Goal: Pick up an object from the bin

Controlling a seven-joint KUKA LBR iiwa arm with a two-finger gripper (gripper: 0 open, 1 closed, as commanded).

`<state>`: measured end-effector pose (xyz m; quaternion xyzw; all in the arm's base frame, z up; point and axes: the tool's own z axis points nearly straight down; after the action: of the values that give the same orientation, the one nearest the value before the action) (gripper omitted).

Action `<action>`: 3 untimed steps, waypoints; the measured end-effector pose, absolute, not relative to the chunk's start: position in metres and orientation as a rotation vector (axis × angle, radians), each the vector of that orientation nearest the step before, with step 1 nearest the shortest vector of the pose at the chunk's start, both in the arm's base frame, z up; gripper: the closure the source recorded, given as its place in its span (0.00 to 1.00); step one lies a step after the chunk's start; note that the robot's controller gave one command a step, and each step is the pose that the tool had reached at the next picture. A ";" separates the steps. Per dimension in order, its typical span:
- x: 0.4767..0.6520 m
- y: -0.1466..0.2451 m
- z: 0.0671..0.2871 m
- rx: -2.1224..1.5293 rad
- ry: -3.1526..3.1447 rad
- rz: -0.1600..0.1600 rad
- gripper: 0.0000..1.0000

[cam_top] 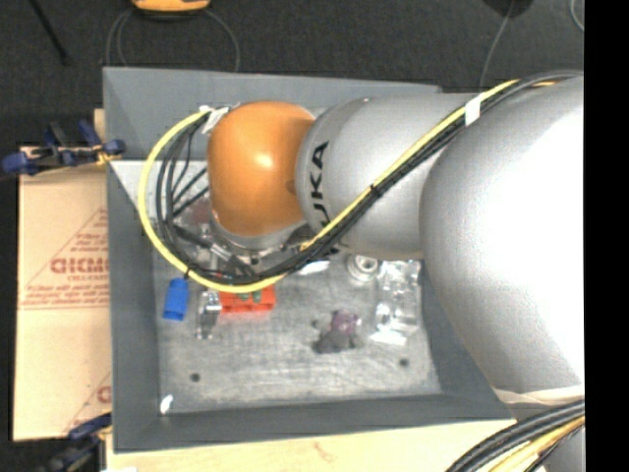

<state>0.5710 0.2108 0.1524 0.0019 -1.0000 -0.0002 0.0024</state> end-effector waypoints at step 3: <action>0.617 0.118 0.106 -0.015 -3.148 -0.004 0.00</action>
Offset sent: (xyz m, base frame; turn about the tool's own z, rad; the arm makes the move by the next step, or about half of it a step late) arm 0.0322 -0.0771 -0.0824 -0.1501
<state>0.6166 0.1182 0.1064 -0.0048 -1.0000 -0.0013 -0.0034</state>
